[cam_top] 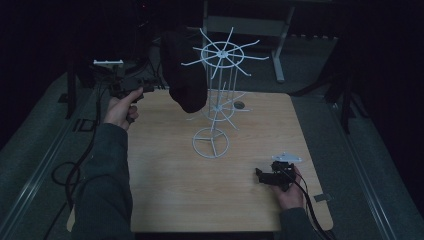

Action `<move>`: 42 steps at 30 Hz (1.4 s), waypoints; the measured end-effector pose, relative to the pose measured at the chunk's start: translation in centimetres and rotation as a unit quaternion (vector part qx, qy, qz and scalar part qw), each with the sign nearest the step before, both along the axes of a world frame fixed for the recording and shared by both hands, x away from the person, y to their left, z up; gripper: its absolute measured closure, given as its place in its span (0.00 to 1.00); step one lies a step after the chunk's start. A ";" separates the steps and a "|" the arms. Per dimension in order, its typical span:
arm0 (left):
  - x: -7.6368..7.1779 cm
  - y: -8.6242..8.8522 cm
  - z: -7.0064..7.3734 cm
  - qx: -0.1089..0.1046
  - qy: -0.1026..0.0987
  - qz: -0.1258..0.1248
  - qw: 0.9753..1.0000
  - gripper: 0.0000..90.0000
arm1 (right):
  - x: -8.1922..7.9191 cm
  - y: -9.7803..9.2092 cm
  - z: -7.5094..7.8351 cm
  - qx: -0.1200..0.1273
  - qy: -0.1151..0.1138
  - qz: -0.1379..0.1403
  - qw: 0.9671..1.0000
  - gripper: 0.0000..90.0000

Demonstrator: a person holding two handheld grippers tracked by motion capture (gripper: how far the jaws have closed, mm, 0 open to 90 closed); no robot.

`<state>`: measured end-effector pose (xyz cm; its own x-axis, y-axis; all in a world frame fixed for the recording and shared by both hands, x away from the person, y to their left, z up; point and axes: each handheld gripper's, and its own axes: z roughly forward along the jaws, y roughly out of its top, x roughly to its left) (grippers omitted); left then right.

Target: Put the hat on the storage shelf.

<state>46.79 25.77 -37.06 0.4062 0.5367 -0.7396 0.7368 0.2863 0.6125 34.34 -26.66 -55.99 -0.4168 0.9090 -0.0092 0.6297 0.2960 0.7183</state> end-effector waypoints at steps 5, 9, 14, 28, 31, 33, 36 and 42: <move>-0.1 0.1 0.1 0.007 -0.006 0.000 1.000 0.33 | 0.0 0.0 0.0 0.001 0.001 0.000 1.000 0.12; -0.2 0.0 0.1 0.013 -0.008 0.000 1.000 0.35 | 0.0 0.0 0.0 0.001 0.001 0.000 1.000 0.12; -0.3 0.0 0.1 0.039 -0.016 -0.001 0.999 0.39 | 0.0 0.0 0.0 0.000 0.000 0.000 1.000 0.12; -1.1 -0.4 0.1 0.128 -0.031 0.016 0.991 0.44 | 0.0 0.0 0.0 0.000 0.000 0.000 1.000 0.12; -1.5 -0.5 0.1 0.148 -0.035 0.018 0.988 0.44 | 0.0 0.0 0.0 0.000 0.000 0.000 1.000 0.12; -1.7 -0.7 0.0 0.162 -0.037 0.013 0.986 0.45 | 0.0 0.0 0.0 0.000 0.000 0.000 1.000 0.12; -2.1 -0.9 -0.1 0.185 -0.044 0.017 0.982 0.45 | 0.0 0.0 0.0 0.000 0.001 0.001 1.000 0.12; -3.0 -0.7 -0.8 0.205 -0.048 0.026 0.977 0.46 | 0.0 0.0 0.0 0.000 0.000 0.000 1.000 0.12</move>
